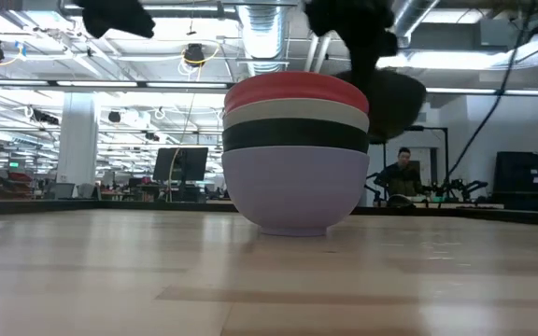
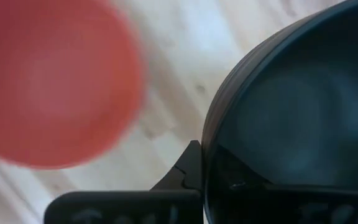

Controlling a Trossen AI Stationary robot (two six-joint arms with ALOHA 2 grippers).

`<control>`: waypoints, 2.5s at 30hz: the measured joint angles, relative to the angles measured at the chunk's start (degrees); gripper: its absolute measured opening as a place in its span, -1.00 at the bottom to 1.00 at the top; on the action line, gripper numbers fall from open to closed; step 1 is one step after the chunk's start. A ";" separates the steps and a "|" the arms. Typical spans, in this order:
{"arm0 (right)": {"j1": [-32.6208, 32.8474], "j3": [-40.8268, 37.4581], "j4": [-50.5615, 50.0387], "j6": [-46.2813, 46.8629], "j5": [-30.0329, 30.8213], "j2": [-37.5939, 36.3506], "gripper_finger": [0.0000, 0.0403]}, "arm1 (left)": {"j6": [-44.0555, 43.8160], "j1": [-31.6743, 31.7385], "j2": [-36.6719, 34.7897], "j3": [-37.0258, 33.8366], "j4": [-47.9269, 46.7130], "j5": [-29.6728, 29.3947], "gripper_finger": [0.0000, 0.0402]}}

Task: Nest bowls inside each other
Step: Stack the black bowl on top of the orange bowl

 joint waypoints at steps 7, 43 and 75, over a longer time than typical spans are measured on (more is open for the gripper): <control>7.25 25.40 -9.79 1.62 2.20 16.60 -0.92 | 1.93 0.95 -4.00 -0.83 -11.23 -1.69 -0.49; 15.31 32.81 -5.51 -5.02 -6.40 24.22 -0.93 | 2.48 1.42 -10.23 -9.62 -4.03 -0.77 -0.49; 14.61 28.92 -0.64 -1.27 -5.09 22.39 -0.59 | 2.91 1.42 -10.23 -9.55 -4.28 -1.11 -0.49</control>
